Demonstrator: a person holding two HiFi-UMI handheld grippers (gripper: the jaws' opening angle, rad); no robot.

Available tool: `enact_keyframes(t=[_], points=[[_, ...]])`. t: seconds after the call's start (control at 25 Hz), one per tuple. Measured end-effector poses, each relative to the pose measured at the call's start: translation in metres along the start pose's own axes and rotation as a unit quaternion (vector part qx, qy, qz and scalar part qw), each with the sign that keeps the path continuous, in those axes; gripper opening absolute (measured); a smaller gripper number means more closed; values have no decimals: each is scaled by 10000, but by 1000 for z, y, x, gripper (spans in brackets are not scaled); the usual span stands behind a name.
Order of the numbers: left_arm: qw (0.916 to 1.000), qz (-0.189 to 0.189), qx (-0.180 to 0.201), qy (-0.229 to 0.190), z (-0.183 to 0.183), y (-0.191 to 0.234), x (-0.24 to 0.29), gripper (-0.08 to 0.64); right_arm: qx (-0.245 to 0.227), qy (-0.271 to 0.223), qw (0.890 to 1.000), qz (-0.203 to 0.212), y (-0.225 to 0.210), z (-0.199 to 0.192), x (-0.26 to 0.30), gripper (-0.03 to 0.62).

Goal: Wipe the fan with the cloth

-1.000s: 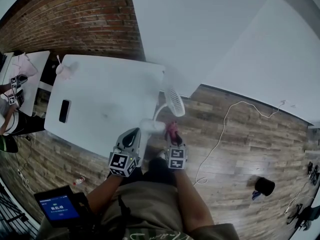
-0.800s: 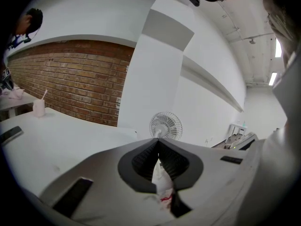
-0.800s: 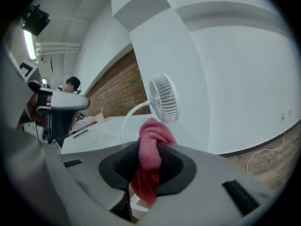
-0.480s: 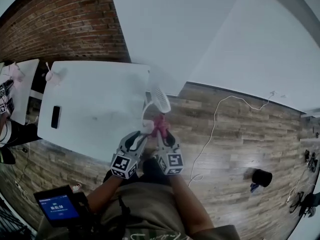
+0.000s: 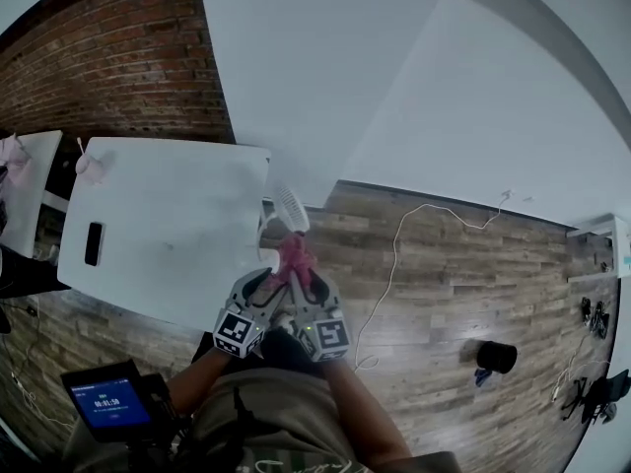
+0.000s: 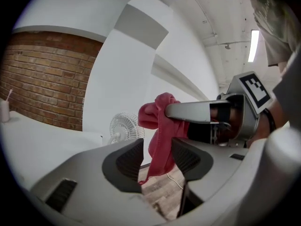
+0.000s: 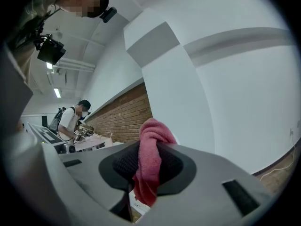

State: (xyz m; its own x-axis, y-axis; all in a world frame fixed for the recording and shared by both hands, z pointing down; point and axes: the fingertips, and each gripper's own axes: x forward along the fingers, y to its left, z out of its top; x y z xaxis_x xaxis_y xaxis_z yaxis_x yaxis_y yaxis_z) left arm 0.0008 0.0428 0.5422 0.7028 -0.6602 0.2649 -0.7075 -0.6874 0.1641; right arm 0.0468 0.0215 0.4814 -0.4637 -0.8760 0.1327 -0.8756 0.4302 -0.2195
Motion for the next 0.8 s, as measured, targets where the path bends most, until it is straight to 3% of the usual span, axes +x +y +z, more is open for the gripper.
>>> enact_keyframes(t=[0.2,0.4,0.8], points=[[9993,-277,249,-79,15,-11,8,221,19,-17,9996,295,15,22,4,112],[9990,-258,329,-137,23,-31,-1,236,-117,-234,9974,664,34,39,-25,112],[9967,-370,712,-152,40,-48,-4,282,-105,-248,9930,1153,41,35,-37,112]])
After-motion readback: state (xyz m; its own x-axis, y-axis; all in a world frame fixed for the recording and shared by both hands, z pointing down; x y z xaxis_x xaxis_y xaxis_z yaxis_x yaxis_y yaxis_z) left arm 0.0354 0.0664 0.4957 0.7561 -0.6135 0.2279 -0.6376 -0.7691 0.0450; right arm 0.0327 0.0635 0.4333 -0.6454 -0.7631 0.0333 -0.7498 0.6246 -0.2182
